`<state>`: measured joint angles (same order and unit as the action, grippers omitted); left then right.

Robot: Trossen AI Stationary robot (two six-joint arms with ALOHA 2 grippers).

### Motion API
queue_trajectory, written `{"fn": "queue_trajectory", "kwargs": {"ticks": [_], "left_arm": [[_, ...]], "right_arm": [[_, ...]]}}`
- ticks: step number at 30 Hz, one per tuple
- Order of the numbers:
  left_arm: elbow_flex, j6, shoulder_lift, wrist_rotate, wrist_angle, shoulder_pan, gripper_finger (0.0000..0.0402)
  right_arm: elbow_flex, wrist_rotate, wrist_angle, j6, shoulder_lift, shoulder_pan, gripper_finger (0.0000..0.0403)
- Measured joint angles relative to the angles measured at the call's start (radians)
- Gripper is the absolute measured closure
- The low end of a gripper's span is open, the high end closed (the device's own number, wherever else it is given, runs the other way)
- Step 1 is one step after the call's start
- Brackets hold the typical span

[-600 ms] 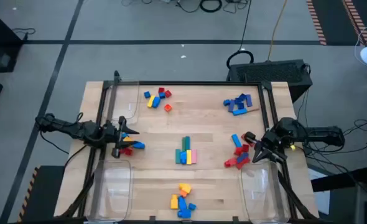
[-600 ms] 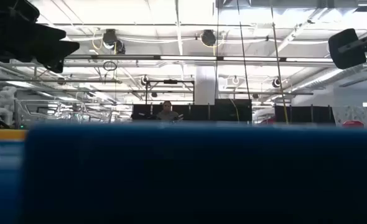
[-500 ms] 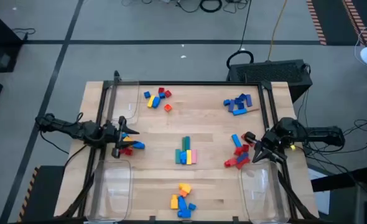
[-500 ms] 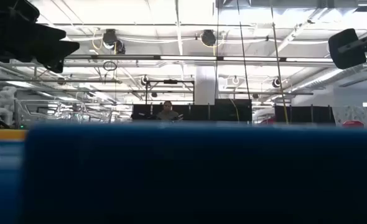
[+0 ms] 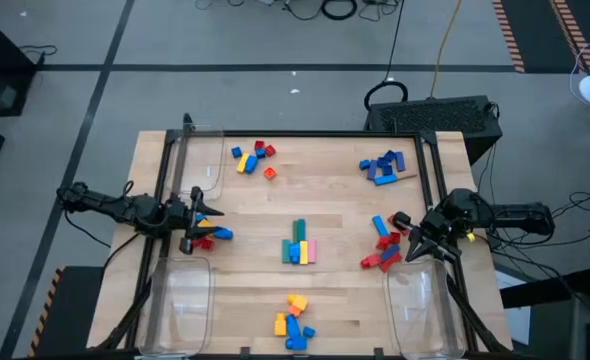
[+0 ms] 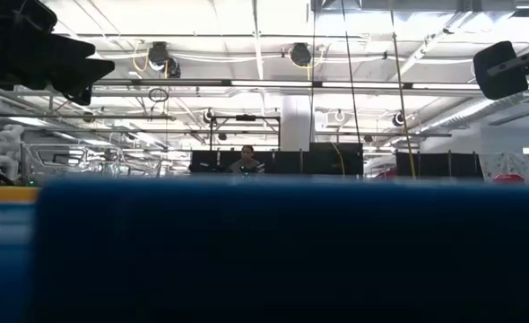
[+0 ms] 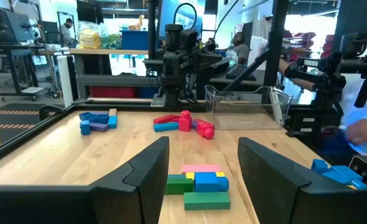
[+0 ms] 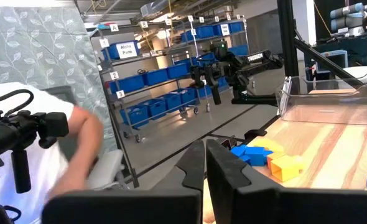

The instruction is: Sort blocks by size

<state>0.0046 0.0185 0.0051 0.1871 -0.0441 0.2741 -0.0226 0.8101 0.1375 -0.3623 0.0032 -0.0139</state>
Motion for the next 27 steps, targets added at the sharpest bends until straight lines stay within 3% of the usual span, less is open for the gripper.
{"fn": "queue_trajectory", "kwargs": {"ticks": [27], "left_arm": [[0.004,-0.058,0.0,0.005,-0.011,0.0,0.0208]], "right_arm": [[0.0,0.0,0.0,0.0,0.0,0.0,0.0403]]}}
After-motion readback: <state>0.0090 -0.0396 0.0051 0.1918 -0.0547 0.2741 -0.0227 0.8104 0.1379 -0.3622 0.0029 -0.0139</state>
